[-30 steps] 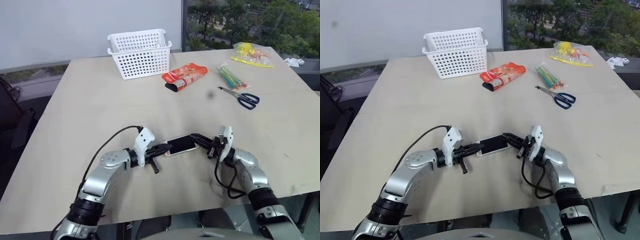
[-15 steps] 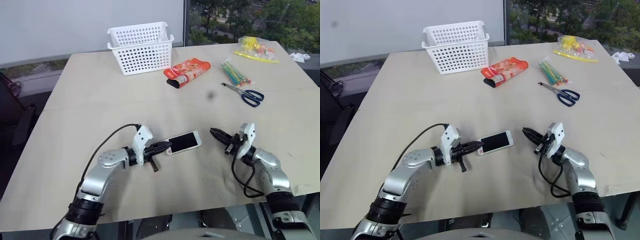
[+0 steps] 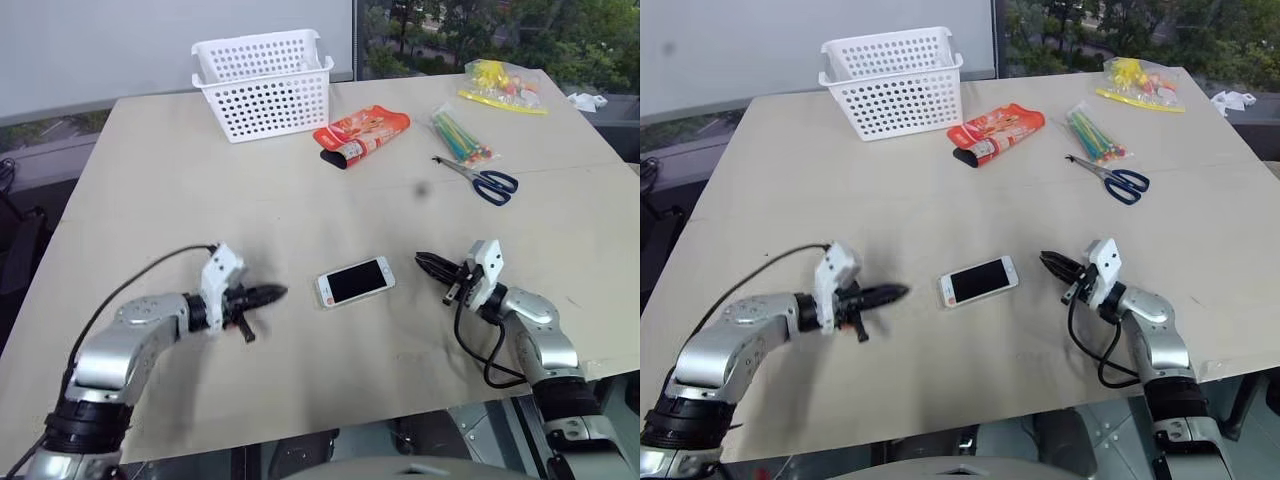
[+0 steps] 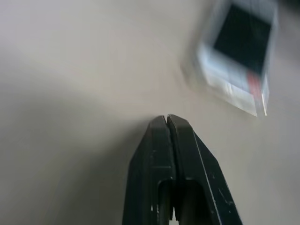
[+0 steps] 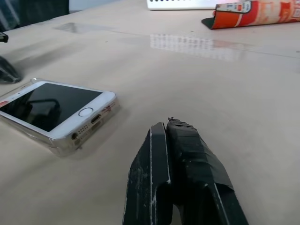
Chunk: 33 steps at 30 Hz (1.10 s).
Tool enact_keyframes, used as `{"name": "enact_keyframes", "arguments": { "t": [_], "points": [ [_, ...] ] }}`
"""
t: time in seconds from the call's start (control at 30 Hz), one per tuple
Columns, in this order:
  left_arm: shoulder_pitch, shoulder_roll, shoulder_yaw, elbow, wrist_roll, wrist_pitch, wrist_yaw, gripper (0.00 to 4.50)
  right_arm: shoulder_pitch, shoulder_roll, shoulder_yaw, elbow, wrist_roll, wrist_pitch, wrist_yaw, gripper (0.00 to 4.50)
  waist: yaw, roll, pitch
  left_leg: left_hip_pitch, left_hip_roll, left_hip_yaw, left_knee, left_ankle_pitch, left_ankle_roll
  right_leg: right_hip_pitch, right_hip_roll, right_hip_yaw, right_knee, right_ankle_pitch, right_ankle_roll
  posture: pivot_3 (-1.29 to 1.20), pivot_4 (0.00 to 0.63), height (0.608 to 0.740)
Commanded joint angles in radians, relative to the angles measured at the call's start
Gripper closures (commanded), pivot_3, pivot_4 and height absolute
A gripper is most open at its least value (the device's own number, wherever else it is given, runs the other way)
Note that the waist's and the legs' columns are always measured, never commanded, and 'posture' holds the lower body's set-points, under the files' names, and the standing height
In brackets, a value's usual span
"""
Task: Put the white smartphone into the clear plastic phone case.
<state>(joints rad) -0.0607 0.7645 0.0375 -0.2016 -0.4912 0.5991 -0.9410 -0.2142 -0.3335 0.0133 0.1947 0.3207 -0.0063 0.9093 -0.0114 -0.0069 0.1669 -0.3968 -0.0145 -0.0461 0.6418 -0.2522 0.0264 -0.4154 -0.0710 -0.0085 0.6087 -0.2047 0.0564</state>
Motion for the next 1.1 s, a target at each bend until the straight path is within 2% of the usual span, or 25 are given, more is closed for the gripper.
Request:
{"name": "enact_keyframes", "arguments": {
  "t": [0.03, 0.23, 0.63, 0.8, 1.0, 1.1],
  "points": [
    [-0.020, -0.037, -0.069, -0.036, 0.018, 0.004, 0.003, 4.50, 0.010, -0.001, 0.040, -0.054, 0.007, 0.034, 0.028, 4.44, 0.002, 0.001, 0.000, 0.000, 0.000, 0.000, 0.000, 0.000, 0.000, 0.000, 0.000, 0.000, 0.000, 0.000, 0.000, 0.00, 0.150, 0.740],
    [-0.092, -0.129, -0.135, 0.009, 0.069, -0.012, 0.055, 4.50, -0.004, -0.018, 0.090, -0.061, -0.043, 0.049, 0.025, 4.44, 0.003, 0.000, 0.000, 0.000, -0.001, 0.000, 0.001, 0.000, -0.001, 0.001, 0.000, 0.000, 0.001, 0.002, 0.003, 0.00, 0.150, 0.740],
    [-0.105, -0.160, -0.146, 0.041, 0.116, -0.038, 0.069, 4.50, -0.048, 0.003, 0.200, -0.080, -0.127, 0.045, 0.053, 4.44, 0.000, 0.000, 0.000, 0.002, 0.000, 0.000, 0.008, 0.001, -0.001, 0.002, 0.001, 0.001, 0.008, 0.001, 0.001, 0.00, 0.150, 0.740],
    [-0.101, -0.176, -0.149, 0.035, 0.126, -0.039, 0.067, 4.50, -0.083, 0.022, 0.253, -0.069, -0.220, 0.028, 0.030, 4.44, -0.002, 0.000, 0.000, 0.008, 0.000, 0.004, 0.008, 0.001, -0.001, 0.002, 0.001, 0.004, 0.016, 0.000, 0.000, 0.00, 0.150, 0.740],
    [-0.104, -0.164, -0.117, 0.036, 0.129, -0.043, 0.059, 4.50, -0.079, 0.022, 0.224, -0.076, -0.243, 0.029, 0.010, 4.44, -0.004, 0.000, 0.000, 0.014, 0.002, 0.008, 0.008, 0.001, -0.001, 0.004, 0.005, 0.009, 0.017, -0.001, 0.002, 0.00, 0.150, 0.740],
    [-0.116, -0.126, -0.049, 0.056, 0.116, -0.047, 0.048, 4.50, -0.063, -0.003, 0.175, -0.080, -0.235, 0.026, -0.011, 4.44, -0.004, -0.001, 0.000, 0.014, 0.003, 0.009, 0.008, 0.001, -0.001, 0.003, 0.006, 0.011, 0.018, -0.001, 0.001, 0.00, 0.150, 0.740]
  ]
}}
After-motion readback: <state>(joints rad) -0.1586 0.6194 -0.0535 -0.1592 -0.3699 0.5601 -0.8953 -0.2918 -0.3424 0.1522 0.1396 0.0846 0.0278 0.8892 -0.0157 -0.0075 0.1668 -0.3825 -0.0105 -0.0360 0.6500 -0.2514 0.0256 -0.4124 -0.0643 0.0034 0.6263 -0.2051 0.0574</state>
